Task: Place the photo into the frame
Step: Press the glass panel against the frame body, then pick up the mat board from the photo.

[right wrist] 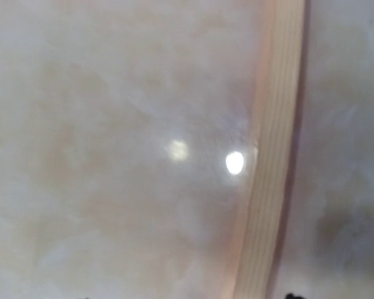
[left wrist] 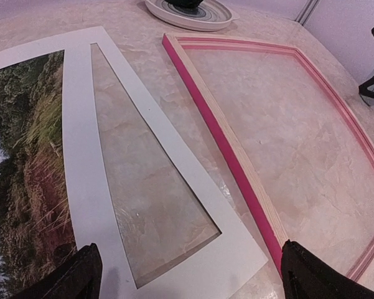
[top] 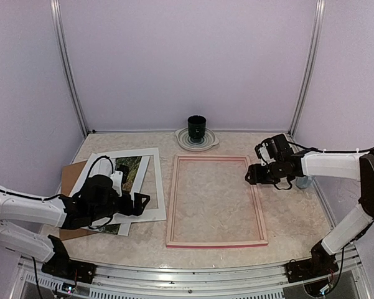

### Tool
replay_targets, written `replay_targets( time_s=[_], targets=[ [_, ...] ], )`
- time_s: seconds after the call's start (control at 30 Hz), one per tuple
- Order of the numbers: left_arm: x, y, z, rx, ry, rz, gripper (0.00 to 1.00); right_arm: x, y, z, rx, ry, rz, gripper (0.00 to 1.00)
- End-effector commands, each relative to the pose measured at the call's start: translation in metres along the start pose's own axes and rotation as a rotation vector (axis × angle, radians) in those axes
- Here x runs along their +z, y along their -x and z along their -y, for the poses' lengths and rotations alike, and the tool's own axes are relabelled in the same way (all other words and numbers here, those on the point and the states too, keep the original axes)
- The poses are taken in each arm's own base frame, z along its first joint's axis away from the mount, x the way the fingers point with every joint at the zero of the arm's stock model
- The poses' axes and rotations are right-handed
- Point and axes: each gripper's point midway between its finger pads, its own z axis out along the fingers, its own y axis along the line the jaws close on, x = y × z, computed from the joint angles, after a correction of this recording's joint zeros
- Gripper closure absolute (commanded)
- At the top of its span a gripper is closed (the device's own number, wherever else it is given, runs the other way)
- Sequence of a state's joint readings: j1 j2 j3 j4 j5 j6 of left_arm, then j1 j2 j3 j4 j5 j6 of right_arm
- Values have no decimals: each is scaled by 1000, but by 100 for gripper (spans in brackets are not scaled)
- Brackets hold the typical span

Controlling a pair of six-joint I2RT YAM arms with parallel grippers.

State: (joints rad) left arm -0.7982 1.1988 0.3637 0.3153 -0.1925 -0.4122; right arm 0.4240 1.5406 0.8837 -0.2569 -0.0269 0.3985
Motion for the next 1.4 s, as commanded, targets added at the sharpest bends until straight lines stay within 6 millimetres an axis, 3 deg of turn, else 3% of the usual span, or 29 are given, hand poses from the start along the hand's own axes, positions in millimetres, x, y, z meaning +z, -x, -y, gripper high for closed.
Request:
replay_targets(
  time_s=[0.0, 0.17, 0.33, 0.53, 0.73, 0.87, 1.03, 1.2, 1.37],
  targets=[
    [-3, -4, -1, 3, 18, -22, 1, -37, 18, -22, -19, 89, 67, 33],
    [-5, -11, -17, -67, 82, -5, 1, -63, 27, -77, -72, 225, 94, 33],
    [-11, -10, -42, -172, 155, 28, 1, -64, 33, -144, -170, 309, 74, 32],
    [-27, -11, -74, -298, 210, 65, 1, -43, 31, -214, -275, 360, 29, 32],
    [-44, -13, -95, -371, 250, 117, 1, -4, 14, -279, -360, 392, -46, 31],
    [-49, -11, -93, -401, 217, 143, 1, 24, -4, -310, -365, 416, -105, 31],
    [-45, -11, -75, -401, 116, 127, 1, 50, -20, -339, -356, 434, -158, 30],
    [-40, -13, -56, -335, 69, 102, 1, 76, -35, -346, -305, 436, -219, 29],
    [-43, -6, -17, -177, -8, 97, 1, 79, -42, -344, -301, 442, -236, 27]
  ],
)
